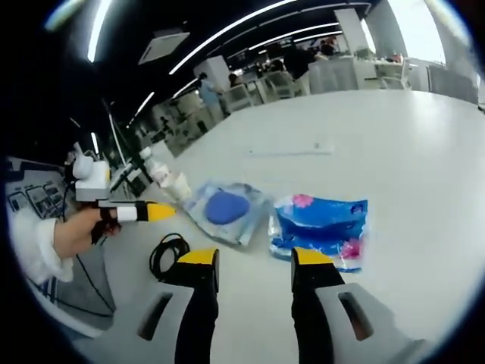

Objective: Arrange the tabletop items into an orderly group along one side of the table until the central work area is clear of visible clutter.

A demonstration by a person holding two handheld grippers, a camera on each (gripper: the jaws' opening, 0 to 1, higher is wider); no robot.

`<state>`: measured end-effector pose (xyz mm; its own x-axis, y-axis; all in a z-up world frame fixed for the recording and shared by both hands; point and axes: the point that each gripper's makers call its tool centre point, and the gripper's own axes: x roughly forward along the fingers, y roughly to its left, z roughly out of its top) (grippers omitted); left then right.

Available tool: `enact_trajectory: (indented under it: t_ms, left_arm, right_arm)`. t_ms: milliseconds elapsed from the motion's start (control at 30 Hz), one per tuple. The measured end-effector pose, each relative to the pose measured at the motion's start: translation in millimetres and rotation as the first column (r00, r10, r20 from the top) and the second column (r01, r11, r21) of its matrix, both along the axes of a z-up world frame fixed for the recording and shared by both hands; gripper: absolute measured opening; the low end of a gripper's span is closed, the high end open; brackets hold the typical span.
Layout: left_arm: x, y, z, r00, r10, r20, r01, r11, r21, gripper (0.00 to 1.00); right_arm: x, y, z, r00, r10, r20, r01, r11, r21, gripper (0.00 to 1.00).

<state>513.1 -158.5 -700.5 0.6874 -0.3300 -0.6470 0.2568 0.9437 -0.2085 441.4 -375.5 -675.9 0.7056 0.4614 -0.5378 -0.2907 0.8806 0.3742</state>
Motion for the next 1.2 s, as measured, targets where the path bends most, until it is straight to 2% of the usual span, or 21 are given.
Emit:
enact_trajectory:
  t_ms: [233, 333, 400, 433, 500, 633, 733, 900, 1033, 1067, 1133, 1200]
  left_arm:
    - [14.6, 11, -16.5, 0.999, 0.035, -0.023, -0.035, 0.999, -0.019, 0.6]
    - [20.1, 17, -21.0, 0.997, 0.075, -0.023, -0.076, 0.997, -0.032, 0.54]
    - [24.6, 20, -25.5, 0.993, 0.113, -0.029, -0.115, 0.991, -0.062, 0.48]
    - [27.6, 21, -27.0, 0.989, 0.145, -0.029, -0.147, 0.984, -0.096, 0.46]
    - [31.9, 23, -29.4, 0.984, 0.177, -0.024, -0.179, 0.976, -0.125, 0.45]
    - [40.7, 25, -34.5, 0.984, 0.179, -0.013, -0.179, 0.977, -0.119, 0.41]
    - [39.3, 23, -38.3, 0.985, 0.17, -0.031, -0.172, 0.978, -0.121, 0.39]
    - [40.0, 19, -39.9, 0.982, 0.18, -0.049, -0.186, 0.97, -0.159, 0.27]
    - [40.3, 19, -42.6, 0.984, 0.173, -0.042, -0.178, 0.975, -0.136, 0.21]
    - [41.3, 20, -43.0, 0.982, 0.183, -0.043, -0.187, 0.972, -0.14, 0.2]
    - [45.0, 24, -43.8, 0.98, 0.195, -0.042, -0.199, 0.968, -0.152, 0.18]
    - [45.8, 26, -45.3, 0.979, 0.199, -0.045, -0.203, 0.968, -0.148, 0.14]
  right_arm:
    - [6, 20, -12.7, 0.998, 0.035, -0.044, -0.035, 0.999, 0.005, 0.35]
    - [9, 24, -16.9, 0.997, 0.035, -0.062, -0.034, 0.999, 0.018, 0.34]
    - [13, 27, -21.1, 0.997, 0.033, -0.077, -0.032, 0.999, 0.024, 0.34]
    - [15, 29, -23.2, 0.996, 0.03, -0.085, -0.028, 0.999, 0.026, 0.34]
    - [18, 33, -26.5, 0.995, 0.024, -0.095, -0.021, 0.999, 0.033, 0.33]
    - [25, 40, -32.6, 0.993, 0.006, -0.116, 0.001, 0.998, 0.058, 0.33]
    - [28, 45, -39.5, 0.991, -0.002, -0.134, 0.011, 0.998, 0.066, 0.32]
    - [35, 55, -49.6, 0.988, -0.009, -0.155, 0.022, 0.996, 0.081, 0.3]
    - [37, 61, -58.6, 0.982, -0.024, -0.188, 0.043, 0.994, 0.096, 0.27]
    - [40, 62, -60.1, 0.978, -0.05, -0.201, 0.073, 0.991, 0.108, 0.26]
    - [42, 64, -61.8, 0.979, -0.051, -0.198, 0.074, 0.991, 0.112, 0.23]
    - [43, 59, -66.8, 0.971, -0.085, -0.222, 0.109, 0.989, 0.096, 0.17]
